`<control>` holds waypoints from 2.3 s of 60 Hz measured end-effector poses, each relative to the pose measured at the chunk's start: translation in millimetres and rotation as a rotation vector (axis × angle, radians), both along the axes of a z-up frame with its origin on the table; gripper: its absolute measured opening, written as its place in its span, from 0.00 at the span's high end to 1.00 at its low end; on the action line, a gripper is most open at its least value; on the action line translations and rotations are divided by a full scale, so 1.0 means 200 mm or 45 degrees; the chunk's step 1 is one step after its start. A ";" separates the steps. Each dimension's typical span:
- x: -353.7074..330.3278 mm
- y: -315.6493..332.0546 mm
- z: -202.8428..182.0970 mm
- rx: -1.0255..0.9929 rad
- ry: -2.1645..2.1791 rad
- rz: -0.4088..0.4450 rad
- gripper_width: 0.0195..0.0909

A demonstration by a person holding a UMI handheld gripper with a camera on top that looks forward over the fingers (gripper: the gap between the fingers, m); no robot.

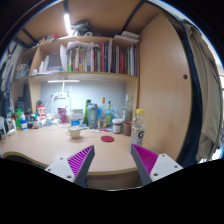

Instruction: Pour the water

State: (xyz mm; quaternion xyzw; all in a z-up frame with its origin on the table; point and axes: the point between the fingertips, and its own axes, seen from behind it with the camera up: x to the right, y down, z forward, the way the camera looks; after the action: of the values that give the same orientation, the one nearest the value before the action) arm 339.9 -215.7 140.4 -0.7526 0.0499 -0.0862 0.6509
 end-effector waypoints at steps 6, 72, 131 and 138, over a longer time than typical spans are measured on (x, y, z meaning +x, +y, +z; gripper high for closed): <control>0.17 0.13 0.00 0.028 -0.102 -0.060 0.14; 1.03 1.30 -0.29 0.131 0.119 -0.168 0.49; -0.42 2.15 0.31 -0.272 -2.984 0.203 0.66; -0.46 2.18 0.27 -0.325 -3.090 0.219 0.66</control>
State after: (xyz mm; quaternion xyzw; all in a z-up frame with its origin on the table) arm 247.8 221.2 194.7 -0.2431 -0.6484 -0.6932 0.2002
